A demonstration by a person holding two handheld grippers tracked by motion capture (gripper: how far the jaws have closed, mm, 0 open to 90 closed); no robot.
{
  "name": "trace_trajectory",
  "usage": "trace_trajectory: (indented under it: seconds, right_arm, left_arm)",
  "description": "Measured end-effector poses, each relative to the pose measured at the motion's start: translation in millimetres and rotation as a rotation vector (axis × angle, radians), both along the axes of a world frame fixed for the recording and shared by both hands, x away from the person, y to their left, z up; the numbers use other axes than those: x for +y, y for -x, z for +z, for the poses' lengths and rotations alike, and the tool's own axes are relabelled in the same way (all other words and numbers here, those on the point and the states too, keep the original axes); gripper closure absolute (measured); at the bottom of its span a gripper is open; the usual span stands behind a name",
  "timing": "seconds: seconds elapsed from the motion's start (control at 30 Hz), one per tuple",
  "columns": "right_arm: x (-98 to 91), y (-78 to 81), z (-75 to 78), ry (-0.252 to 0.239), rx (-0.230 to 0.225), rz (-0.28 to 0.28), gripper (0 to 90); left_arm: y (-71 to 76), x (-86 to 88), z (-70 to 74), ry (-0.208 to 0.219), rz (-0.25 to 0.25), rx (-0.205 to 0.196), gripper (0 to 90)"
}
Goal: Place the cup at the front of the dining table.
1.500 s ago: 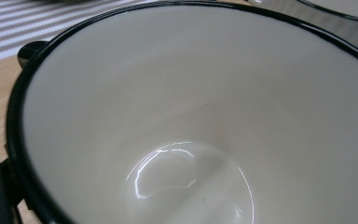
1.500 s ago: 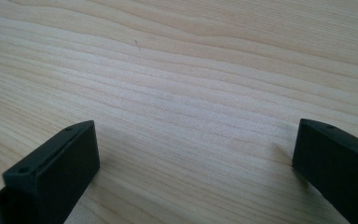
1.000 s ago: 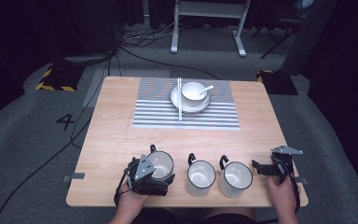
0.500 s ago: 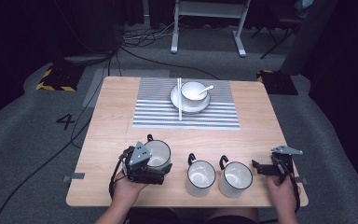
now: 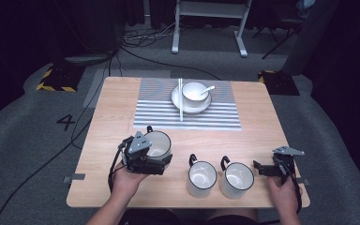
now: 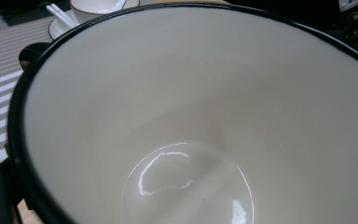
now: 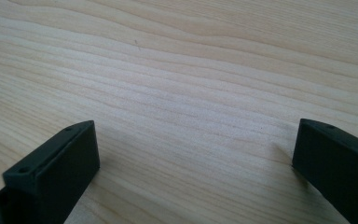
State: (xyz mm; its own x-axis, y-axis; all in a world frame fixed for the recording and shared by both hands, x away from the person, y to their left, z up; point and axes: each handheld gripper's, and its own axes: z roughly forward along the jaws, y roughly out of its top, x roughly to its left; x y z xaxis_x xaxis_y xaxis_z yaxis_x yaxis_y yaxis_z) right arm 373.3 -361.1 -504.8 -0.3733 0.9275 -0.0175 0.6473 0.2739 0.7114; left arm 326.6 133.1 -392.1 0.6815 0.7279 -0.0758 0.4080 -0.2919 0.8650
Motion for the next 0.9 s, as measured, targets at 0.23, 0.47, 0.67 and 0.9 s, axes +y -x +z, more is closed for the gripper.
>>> trace_trajectory:
  seconds: [0.23,0.47,0.67,0.9]
  right_arm:
    - [0.6,0.2,0.0,-0.002,0.0,-0.006,0.7]
    - [0.5,-0.1,-0.1,-0.001,-0.001,-0.004,0.7]
    - [0.6,0.1,0.0,-0.002,0.001,-0.006,0.7]
    - [0.7,0.1,0.0,-0.003,0.001,-0.006,0.7]
  left_arm:
    - [-10.7,-3.4,12.8,0.017,0.009,-0.012,3.4]
    - [-22.9,-2.9,25.1,0.02,0.012,-0.015,3.4]
    - [-37.7,0.4,34.2,0.035,0.031,-0.019,3.4]
    - [-57.3,4.8,41.9,0.047,0.048,-0.005,3.4]
